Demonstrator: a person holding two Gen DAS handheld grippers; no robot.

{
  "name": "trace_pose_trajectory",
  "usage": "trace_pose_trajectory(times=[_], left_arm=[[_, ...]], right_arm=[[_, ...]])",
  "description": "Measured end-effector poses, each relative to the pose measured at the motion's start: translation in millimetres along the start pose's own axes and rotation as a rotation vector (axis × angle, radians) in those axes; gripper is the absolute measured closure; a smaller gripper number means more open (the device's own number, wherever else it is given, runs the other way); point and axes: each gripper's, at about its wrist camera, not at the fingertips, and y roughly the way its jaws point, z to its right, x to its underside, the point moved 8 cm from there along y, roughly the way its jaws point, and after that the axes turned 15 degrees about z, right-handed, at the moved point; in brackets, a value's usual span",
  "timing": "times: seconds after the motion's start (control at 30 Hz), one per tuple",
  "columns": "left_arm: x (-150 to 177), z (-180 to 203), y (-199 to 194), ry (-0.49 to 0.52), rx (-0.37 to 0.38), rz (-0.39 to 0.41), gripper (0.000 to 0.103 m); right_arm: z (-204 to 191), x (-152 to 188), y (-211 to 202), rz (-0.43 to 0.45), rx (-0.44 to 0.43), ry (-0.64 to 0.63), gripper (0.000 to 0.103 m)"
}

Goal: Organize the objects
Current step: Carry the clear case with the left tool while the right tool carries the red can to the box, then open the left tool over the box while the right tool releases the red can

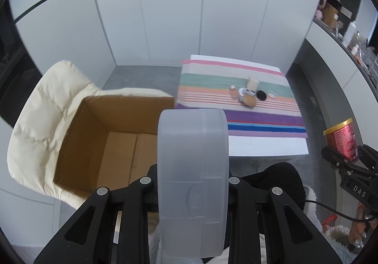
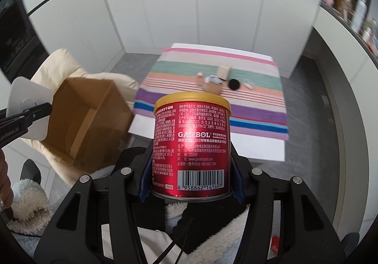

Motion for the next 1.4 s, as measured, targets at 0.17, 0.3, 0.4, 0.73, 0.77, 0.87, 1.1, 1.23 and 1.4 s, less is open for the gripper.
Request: trace_pose_trajectory(times=[0.17,0.3,0.4,0.73,0.77,0.87,1.1,1.23,1.4], left_arm=[[12.0,-37.2,-9.2,-0.054,-0.058,0.003,0.075],[27.2,-75.5,-13.9,-0.117,-0.120,-0.011,0.075],[37.2,-104.4,-20.0,-0.170,-0.169,-0.006,0.075],[49.2,-148.5,-28.3,-0.261,-0.218,0.007,0.075],[49.1,-149.5,-27.5,-0.263,-0.218,0.008,0.075],[53.4,-152.9,-20.4,-0.273,-0.219,-0.011,0.075],[55.6,-161.6,9.1,-0.295,-0.214,-0.039,0.075],[59.3,-174.3,38.8,-0.302,-0.236,-0.061,0.075],[58.7,-192.7,72.2,-0.291,-0.279,-0.076,0.075]], right_arm=[[-48.9,-3.6,8.0,-0.004,-0.078,-0.074,0.047],[-91.2,-6.2,17.7,-0.009,-0.146,-0.130,0.047],[-127.8,-6.4,18.6,-0.006,-0.209,-0.181,0.047],[-220.2,3.5,16.7,-0.016,-0.337,-0.336,0.047],[-224.8,4.1,16.7,-0.018,-0.340,-0.345,0.047],[-230.0,3.6,21.4,-0.024,-0.341,-0.352,0.047],[-240.0,0.7,42.8,-0.030,-0.328,-0.381,0.047],[-252.5,-2.4,64.0,-0.034,-0.320,-0.397,0.047],[-273.9,-6.4,95.2,-0.035,-0.298,-0.427,0.047]])
